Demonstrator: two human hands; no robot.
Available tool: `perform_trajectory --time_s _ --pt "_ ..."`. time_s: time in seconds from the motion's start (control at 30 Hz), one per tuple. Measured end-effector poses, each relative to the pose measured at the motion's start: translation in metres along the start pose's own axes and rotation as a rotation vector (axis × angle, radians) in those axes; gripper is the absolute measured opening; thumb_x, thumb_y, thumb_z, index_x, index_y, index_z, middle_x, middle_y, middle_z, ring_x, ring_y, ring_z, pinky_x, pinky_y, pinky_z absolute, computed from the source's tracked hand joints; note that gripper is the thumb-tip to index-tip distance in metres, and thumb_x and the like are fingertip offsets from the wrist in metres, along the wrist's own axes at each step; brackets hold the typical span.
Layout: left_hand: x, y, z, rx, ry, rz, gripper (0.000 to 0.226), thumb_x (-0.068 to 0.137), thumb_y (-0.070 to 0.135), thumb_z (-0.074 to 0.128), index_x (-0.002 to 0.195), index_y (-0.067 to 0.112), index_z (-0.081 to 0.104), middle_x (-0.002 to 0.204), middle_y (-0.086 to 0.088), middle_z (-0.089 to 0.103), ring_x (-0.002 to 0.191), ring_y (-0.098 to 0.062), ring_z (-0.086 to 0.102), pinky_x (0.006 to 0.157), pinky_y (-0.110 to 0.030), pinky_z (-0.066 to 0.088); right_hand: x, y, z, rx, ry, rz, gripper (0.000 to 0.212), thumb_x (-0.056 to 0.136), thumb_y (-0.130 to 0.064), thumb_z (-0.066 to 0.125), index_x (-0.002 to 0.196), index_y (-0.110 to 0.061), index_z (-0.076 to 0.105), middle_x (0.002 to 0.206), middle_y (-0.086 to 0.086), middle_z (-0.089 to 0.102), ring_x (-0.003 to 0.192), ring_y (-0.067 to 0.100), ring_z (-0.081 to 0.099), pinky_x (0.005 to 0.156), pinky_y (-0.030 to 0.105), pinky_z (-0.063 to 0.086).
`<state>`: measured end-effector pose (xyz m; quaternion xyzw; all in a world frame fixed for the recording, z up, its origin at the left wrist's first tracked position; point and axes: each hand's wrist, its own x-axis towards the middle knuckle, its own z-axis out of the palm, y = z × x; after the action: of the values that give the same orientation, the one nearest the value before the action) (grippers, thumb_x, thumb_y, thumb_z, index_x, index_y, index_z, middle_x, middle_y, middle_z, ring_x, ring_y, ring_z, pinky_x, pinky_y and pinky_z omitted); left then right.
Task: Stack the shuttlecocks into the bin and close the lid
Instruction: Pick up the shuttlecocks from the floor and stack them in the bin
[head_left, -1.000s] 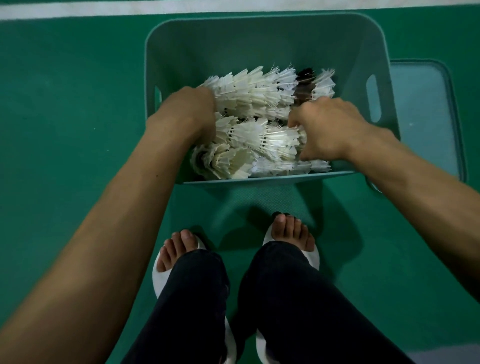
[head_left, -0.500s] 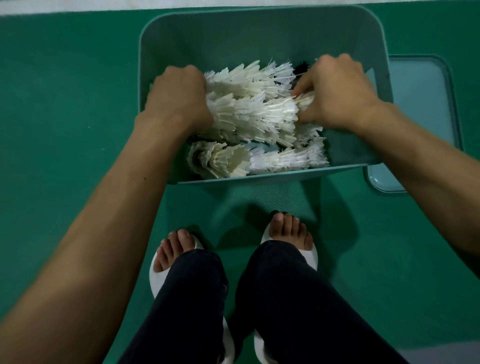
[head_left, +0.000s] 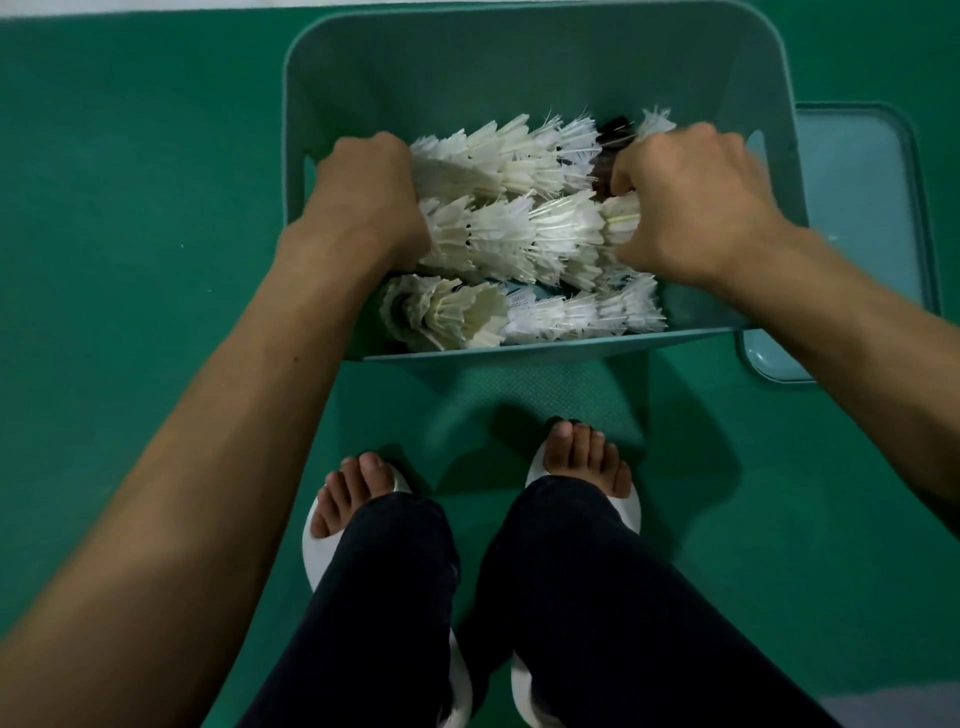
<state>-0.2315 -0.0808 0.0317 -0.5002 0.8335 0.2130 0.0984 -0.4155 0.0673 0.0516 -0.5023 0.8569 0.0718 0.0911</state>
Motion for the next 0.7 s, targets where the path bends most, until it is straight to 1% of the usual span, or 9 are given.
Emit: perform_trajectory --time_s 0.07,0.13,0.17,0.23,0.33,0.4,0.47,0.57,0.7 --pt "-0.003 0.000 -0.008 -0.013 0.025 -0.004 0.030 0.076 0.000 0.076 0.103 0.008 0.067 0.101 -0.014 0.059 0.090 -0.034 0.057 0.078 -0.043 0.052 -0.006 -0.002 -0.009 0.060 0.024 0.037 0.024 0.069 -0.005 0.079 0.092 -0.008 0.073 0.084 0.018 0.066 0.074 0.037 0.060 0.073 0.041 0.056" --pt "-0.008 -0.001 -0.016 0.018 0.054 0.042 0.025 0.076 0.004 0.076 0.100 0.008 0.069 0.100 -0.016 0.065 0.091 -0.037 0.062 0.075 -0.041 0.052 -0.015 -0.012 -0.019 0.200 0.035 0.046 0.012 0.072 -0.017 0.081 0.080 -0.013 0.073 0.080 0.013 0.071 0.076 0.034 0.068 0.079 0.044 0.060" --pt "-0.011 0.000 -0.020 0.048 0.026 0.075 0.023 0.076 0.006 0.075 0.099 0.009 0.069 0.098 -0.017 0.066 0.090 -0.038 0.064 0.074 -0.041 0.052 -0.020 -0.020 -0.022 0.300 0.004 0.034 0.015 0.075 -0.026 0.082 0.076 -0.014 0.074 0.075 0.008 0.072 0.073 0.028 0.069 0.079 0.040 0.061" --pt "-0.016 0.003 -0.024 0.117 -0.128 0.112 0.021 0.076 0.006 0.071 0.097 0.011 0.069 0.092 -0.014 0.067 0.085 -0.037 0.066 0.076 -0.043 0.056 -0.031 -0.045 -0.027 0.494 -0.124 -0.006 0.036 0.081 -0.044 0.079 0.072 -0.010 0.076 0.061 0.004 0.069 0.059 0.018 0.067 0.065 0.030 0.058" --pt "-0.016 0.006 -0.024 0.256 -0.349 0.124 0.018 0.069 0.003 0.067 0.085 0.012 0.069 0.079 -0.011 0.069 0.075 -0.034 0.069 0.079 -0.053 0.062 -0.039 -0.079 -0.021 0.616 -0.227 -0.063 0.049 0.082 -0.052 0.076 0.067 -0.007 0.071 0.053 0.001 0.061 0.053 0.018 0.062 0.055 0.031 0.055" --pt "-0.012 0.007 -0.019 0.327 -0.458 0.114 0.010 0.065 0.006 0.068 0.072 0.011 0.070 0.067 -0.009 0.071 0.069 -0.031 0.072 0.078 -0.054 0.063 -0.035 -0.092 -0.014 0.607 -0.237 -0.074 0.048 0.080 -0.050 0.079 0.062 -0.010 0.061 0.056 0.000 0.058 0.053 0.016 0.058 0.052 0.031 0.049" --pt "-0.010 0.003 -0.012 0.357 -0.563 0.080 0.008 0.072 0.009 0.064 0.070 0.012 0.071 0.066 -0.009 0.073 0.067 -0.030 0.074 0.076 -0.055 0.064 -0.030 -0.096 -0.008 0.571 -0.272 -0.068 0.041 0.078 -0.042 0.081 0.065 -0.010 0.059 0.061 0.000 0.059 0.057 0.014 0.059 0.049 0.029 0.046" --pt "-0.002 -0.005 -0.003 0.350 -0.680 0.027 0.027 0.071 0.022 0.055 0.087 0.015 0.075 0.085 -0.009 0.077 0.073 -0.030 0.076 0.077 -0.052 0.065 -0.026 -0.095 -0.003 0.546 -0.283 -0.048 0.021 0.078 -0.020 0.078 0.072 -0.005 0.065 0.064 0.004 0.064 0.060 0.016 0.067 0.047 0.033 0.054" --pt "-0.004 -0.005 -0.004 0.287 -0.748 0.016 0.037 0.080 0.025 0.054 0.112 0.023 0.073 0.101 -0.011 0.075 0.076 -0.032 0.078 0.074 -0.053 0.065 -0.017 -0.084 0.008 0.659 -0.327 0.034 0.008 0.086 -0.004 0.072 0.084 0.003 0.069 0.075 0.014 0.071 0.065 0.025 0.073 0.060 0.045 0.063"
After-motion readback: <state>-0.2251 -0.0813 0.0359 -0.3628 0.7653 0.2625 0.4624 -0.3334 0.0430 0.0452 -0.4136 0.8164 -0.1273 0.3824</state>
